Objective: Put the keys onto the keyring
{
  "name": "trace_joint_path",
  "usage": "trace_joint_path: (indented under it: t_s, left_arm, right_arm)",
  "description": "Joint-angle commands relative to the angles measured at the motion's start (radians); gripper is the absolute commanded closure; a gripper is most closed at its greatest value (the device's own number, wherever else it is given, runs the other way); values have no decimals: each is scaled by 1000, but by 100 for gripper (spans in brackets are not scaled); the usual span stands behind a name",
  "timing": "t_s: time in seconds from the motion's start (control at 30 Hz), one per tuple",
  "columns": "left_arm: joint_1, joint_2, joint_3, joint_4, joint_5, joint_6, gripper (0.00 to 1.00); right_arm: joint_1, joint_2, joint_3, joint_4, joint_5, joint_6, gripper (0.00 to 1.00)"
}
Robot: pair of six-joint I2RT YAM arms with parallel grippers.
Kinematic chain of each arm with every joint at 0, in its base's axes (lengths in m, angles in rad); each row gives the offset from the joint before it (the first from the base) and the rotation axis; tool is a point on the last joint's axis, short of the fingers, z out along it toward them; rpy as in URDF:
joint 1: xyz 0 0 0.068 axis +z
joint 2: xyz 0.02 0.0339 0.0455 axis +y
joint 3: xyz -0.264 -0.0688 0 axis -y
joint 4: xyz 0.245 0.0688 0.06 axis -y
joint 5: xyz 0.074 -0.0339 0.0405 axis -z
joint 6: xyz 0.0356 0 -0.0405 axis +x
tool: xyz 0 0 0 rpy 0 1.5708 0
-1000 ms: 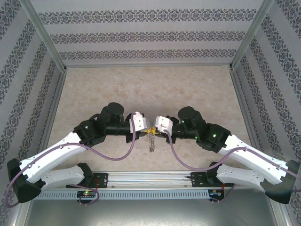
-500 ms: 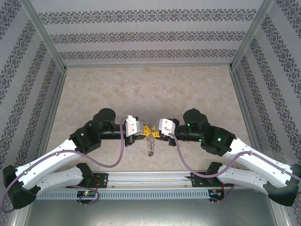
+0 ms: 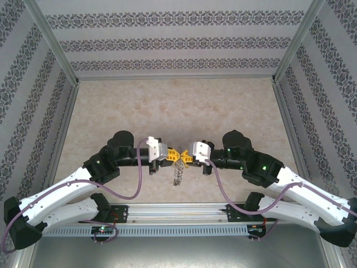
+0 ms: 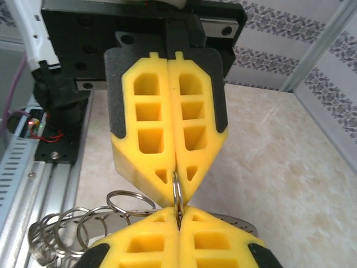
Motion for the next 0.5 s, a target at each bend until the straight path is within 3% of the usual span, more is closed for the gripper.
trace_joint_path:
  t_s: [0.0,0.13,0.2,0.33,0.37,0.47]
  left_arm:
    - [-2,28,118,-185,-84,112,86]
    - [-4,91,187,-331,-140,187,84]
    - [-6,119,203,-358,-148,203,89]
    - [-11,162,209,-363,-157,205,94]
    - [-11,167,207,-360,-157,203,100]
    - [-11,152,188,-315,-139,181,100]
  right_arm:
    - [8,24,40,-31,104,-26,100]
    - [8,75,85,-63,123,-35,100]
    - [9,95,101,-68,118,-37,100]
    - [11,120,121,-80,104,-46,100]
    - [11,118,119,-76,98,-46,100]
    - [11,107,111,-75,87,-43,100]
